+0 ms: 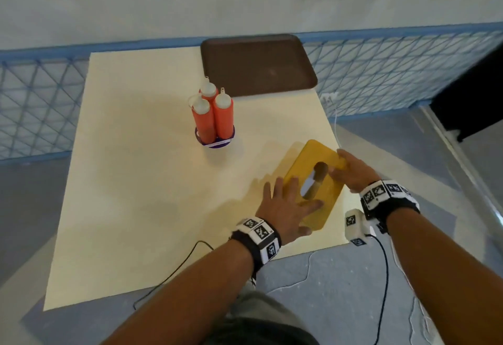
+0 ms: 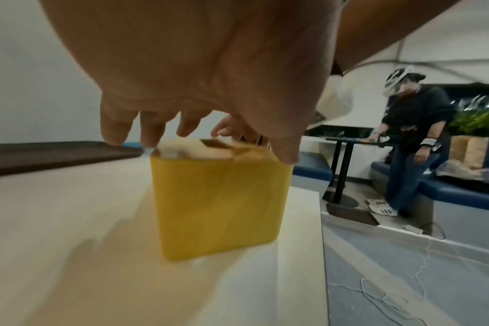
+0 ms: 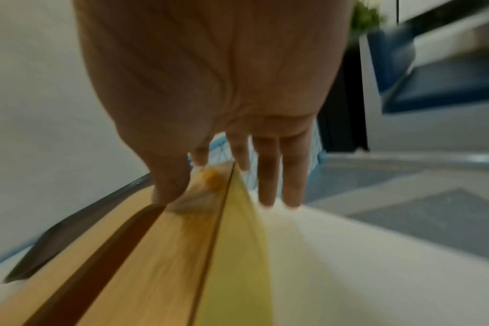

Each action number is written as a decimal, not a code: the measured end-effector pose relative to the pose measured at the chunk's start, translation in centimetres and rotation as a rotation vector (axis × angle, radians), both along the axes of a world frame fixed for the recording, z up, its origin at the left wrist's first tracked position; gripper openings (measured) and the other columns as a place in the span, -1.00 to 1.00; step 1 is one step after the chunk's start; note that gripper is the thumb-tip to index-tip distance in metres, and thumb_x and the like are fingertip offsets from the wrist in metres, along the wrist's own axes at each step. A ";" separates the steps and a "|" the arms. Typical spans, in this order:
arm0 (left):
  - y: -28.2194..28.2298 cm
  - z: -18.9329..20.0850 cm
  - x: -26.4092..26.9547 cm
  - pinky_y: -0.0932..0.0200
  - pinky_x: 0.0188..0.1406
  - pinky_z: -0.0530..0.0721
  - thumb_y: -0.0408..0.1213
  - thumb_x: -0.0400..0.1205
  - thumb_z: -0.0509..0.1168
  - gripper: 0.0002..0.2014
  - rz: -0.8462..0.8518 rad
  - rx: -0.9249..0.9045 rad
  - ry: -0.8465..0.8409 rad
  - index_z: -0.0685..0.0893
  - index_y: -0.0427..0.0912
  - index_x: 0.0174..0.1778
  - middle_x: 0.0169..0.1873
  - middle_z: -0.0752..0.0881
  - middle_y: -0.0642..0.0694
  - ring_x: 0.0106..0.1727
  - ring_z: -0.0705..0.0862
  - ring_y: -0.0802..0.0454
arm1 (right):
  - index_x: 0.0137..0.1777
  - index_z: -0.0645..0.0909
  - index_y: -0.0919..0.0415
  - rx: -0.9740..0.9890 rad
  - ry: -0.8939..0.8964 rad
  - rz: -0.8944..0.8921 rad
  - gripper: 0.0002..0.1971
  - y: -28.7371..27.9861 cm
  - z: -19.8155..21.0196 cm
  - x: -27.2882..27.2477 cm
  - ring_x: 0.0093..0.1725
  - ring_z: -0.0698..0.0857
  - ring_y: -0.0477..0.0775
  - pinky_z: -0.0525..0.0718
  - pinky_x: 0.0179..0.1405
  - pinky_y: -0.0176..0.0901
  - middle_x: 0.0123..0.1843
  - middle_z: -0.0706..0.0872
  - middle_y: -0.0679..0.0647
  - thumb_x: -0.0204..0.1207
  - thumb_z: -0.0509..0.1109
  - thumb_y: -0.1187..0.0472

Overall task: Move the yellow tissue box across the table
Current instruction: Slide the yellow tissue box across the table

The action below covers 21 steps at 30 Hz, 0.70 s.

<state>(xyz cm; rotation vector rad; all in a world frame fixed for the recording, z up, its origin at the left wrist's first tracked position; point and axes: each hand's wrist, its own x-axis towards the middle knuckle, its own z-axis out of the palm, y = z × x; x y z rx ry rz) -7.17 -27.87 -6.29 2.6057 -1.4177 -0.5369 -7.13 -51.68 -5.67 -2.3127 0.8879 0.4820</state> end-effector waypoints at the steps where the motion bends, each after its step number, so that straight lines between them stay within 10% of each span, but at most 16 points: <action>1: 0.3 -0.7 -0.1 -0.64 0.48 0.03 0.28 0.55 0.31 -0.30 0.019 -0.007 -0.003 0.13 0.42 0.57 0.69 -0.06 -0.31 0.61 -0.06 -0.56 | 0.67 0.17 -0.04 0.026 -0.001 0.001 -0.23 0.3 -0.4 0.1 0.34 0.64 0.44 0.70 0.23 0.39 0.44 0.56 0.29 0.53 0.46 -0.04; 6: 5.4 -1.8 -1.0 -0.67 0.47 0.02 0.48 0.39 0.29 -0.21 0.156 -0.006 -0.058 0.28 0.30 0.51 0.67 0.03 -0.39 0.59 -0.07 -0.62 | 0.50 0.25 -0.18 0.065 -0.058 0.120 -0.16 5.2 -2.0 0.8 0.14 0.71 0.39 0.72 0.14 0.38 0.31 0.65 0.28 0.24 0.41 -0.42; 17: 25.2 -1.5 -0.3 -0.71 0.38 0.22 0.48 0.36 0.25 -0.20 0.595 0.076 -0.078 0.28 0.27 0.49 0.65 0.18 -0.32 0.60 0.09 -0.56 | 0.72 0.04 -0.08 0.352 -0.069 0.554 -0.16 24.1 -1.0 7.0 0.47 0.55 0.26 0.58 0.40 0.29 0.60 0.42 0.21 0.55 0.42 -0.13; 21: 30.6 -1.7 1.5 -0.68 0.36 0.30 0.51 0.36 0.22 -0.21 0.702 0.060 -0.079 0.34 0.27 0.49 0.64 0.25 -0.31 0.59 0.17 -0.53 | 0.64 0.30 -0.12 0.373 -0.085 0.574 -0.34 26.4 0.4 8.3 0.31 0.69 0.13 0.59 0.40 0.18 0.55 0.54 0.04 0.56 0.40 -0.14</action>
